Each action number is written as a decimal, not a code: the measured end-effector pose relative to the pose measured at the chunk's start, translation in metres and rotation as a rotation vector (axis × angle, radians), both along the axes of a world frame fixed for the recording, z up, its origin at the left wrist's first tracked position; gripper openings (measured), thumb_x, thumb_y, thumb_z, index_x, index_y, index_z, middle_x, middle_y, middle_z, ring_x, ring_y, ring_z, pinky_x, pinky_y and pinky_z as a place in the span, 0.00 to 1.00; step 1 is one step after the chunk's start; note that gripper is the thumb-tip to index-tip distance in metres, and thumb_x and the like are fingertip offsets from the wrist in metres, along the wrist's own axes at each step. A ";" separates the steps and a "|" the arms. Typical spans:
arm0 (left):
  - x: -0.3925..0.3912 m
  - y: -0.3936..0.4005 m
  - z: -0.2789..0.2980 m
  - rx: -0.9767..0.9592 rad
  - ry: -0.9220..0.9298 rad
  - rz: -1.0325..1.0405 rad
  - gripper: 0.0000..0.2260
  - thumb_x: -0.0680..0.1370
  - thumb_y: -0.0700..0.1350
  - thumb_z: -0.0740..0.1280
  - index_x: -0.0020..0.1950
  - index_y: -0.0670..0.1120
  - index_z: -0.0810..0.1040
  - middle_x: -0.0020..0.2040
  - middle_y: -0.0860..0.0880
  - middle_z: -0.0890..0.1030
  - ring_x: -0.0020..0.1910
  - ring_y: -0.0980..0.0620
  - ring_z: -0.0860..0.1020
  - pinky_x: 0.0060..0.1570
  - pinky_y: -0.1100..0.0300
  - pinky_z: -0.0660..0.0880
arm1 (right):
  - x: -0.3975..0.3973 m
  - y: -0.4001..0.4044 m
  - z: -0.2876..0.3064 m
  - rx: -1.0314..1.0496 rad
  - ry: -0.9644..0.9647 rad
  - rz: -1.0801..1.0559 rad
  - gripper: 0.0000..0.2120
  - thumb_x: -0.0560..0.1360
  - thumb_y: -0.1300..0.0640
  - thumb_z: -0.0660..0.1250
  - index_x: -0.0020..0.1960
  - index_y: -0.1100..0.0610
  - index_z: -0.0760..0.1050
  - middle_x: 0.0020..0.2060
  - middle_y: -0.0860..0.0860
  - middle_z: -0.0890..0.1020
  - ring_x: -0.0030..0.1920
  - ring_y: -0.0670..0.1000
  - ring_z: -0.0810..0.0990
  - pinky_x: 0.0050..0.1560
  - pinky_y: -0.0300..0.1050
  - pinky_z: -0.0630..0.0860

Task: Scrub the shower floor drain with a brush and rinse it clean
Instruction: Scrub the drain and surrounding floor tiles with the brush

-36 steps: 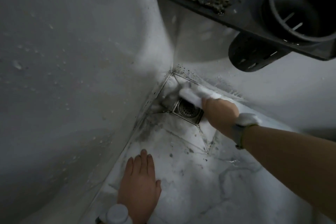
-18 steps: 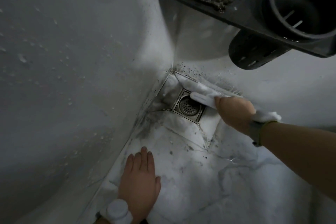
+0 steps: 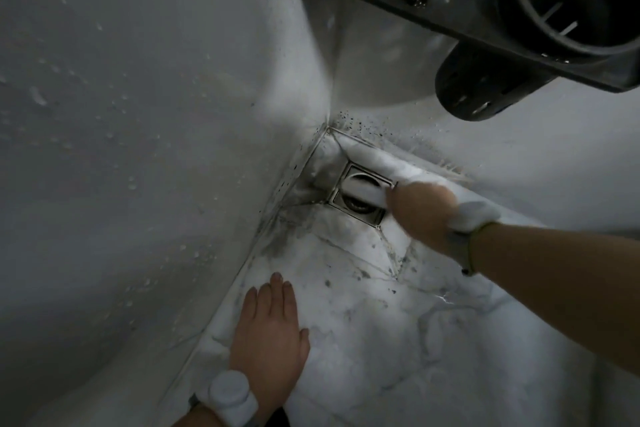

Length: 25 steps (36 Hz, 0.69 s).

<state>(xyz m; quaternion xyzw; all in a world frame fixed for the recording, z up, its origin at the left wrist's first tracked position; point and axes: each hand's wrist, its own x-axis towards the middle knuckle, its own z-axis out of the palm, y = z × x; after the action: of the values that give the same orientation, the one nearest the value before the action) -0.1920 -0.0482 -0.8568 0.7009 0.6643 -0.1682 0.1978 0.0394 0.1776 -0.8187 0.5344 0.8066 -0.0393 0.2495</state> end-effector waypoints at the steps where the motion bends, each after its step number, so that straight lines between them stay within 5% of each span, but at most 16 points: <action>1: 0.000 0.000 0.000 -0.004 -0.001 0.002 0.35 0.68 0.56 0.68 0.68 0.33 0.74 0.68 0.32 0.73 0.60 0.34 0.75 0.65 0.40 0.64 | 0.000 -0.006 -0.005 0.015 -0.011 -0.034 0.15 0.83 0.50 0.54 0.47 0.55 0.76 0.37 0.52 0.79 0.39 0.55 0.82 0.36 0.47 0.75; 3: 0.002 0.000 0.002 -0.011 -0.002 0.001 0.35 0.68 0.56 0.69 0.68 0.33 0.74 0.68 0.32 0.73 0.60 0.34 0.75 0.65 0.39 0.65 | 0.015 -0.003 -0.014 0.157 -0.188 0.060 0.14 0.78 0.46 0.61 0.39 0.52 0.77 0.30 0.48 0.78 0.31 0.50 0.80 0.31 0.44 0.71; 5: 0.002 0.002 0.001 -0.011 -0.006 0.003 0.36 0.68 0.56 0.69 0.68 0.33 0.74 0.69 0.32 0.73 0.60 0.34 0.75 0.65 0.39 0.64 | 0.024 0.002 -0.017 0.299 -0.160 0.028 0.14 0.74 0.49 0.66 0.31 0.52 0.77 0.23 0.47 0.72 0.22 0.49 0.72 0.25 0.40 0.67; 7: 0.001 0.002 0.000 0.004 0.003 0.008 0.36 0.68 0.56 0.69 0.68 0.33 0.74 0.69 0.32 0.72 0.60 0.34 0.75 0.66 0.39 0.64 | 0.017 -0.003 -0.021 0.284 -0.087 0.012 0.19 0.80 0.52 0.55 0.35 0.53 0.76 0.25 0.49 0.75 0.24 0.53 0.75 0.26 0.41 0.69; 11: 0.003 -0.001 0.001 -0.003 0.001 0.008 0.36 0.69 0.56 0.68 0.69 0.33 0.73 0.69 0.31 0.72 0.61 0.34 0.74 0.66 0.39 0.65 | -0.003 -0.007 -0.017 0.325 -0.051 0.007 0.09 0.73 0.55 0.70 0.36 0.55 0.76 0.26 0.51 0.75 0.25 0.54 0.76 0.27 0.43 0.73; 15: 0.002 0.002 0.002 0.006 0.006 0.017 0.36 0.69 0.56 0.68 0.69 0.33 0.73 0.69 0.31 0.72 0.61 0.35 0.74 0.65 0.39 0.66 | -0.003 -0.012 -0.015 0.239 -0.071 0.028 0.13 0.83 0.54 0.52 0.52 0.53 0.75 0.37 0.49 0.80 0.35 0.53 0.82 0.31 0.44 0.71; 17: 0.004 0.000 0.001 0.008 0.005 0.012 0.36 0.69 0.56 0.68 0.69 0.33 0.73 0.69 0.31 0.72 0.61 0.35 0.74 0.65 0.39 0.66 | -0.007 -0.011 -0.010 0.218 -0.170 -0.035 0.14 0.79 0.57 0.55 0.47 0.51 0.79 0.32 0.47 0.79 0.31 0.49 0.80 0.28 0.42 0.68; 21: 0.004 0.002 0.003 0.002 0.006 0.020 0.35 0.69 0.56 0.67 0.69 0.33 0.73 0.69 0.32 0.72 0.61 0.35 0.74 0.66 0.39 0.65 | 0.015 0.017 0.000 -0.013 0.049 0.047 0.08 0.80 0.57 0.60 0.49 0.55 0.78 0.35 0.53 0.76 0.39 0.57 0.81 0.36 0.46 0.73; 23: 0.004 0.001 0.002 -0.004 0.004 0.017 0.35 0.69 0.56 0.67 0.69 0.33 0.73 0.69 0.32 0.72 0.61 0.35 0.74 0.66 0.39 0.65 | 0.010 0.016 0.012 0.089 -0.017 0.061 0.05 0.78 0.55 0.65 0.44 0.54 0.77 0.31 0.51 0.74 0.34 0.56 0.80 0.31 0.45 0.72; 25: 0.004 0.001 0.002 0.004 0.010 0.016 0.36 0.69 0.56 0.67 0.68 0.33 0.73 0.69 0.31 0.72 0.61 0.34 0.74 0.65 0.39 0.65 | 0.004 0.004 0.001 0.212 -0.085 0.034 0.13 0.79 0.49 0.63 0.38 0.52 0.73 0.28 0.49 0.73 0.27 0.54 0.76 0.28 0.43 0.69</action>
<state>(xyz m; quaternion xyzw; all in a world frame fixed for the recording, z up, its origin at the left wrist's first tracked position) -0.1883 -0.0471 -0.8545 0.6951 0.6711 -0.1689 0.1947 0.0433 0.1812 -0.8176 0.5454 0.8038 0.0734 0.2262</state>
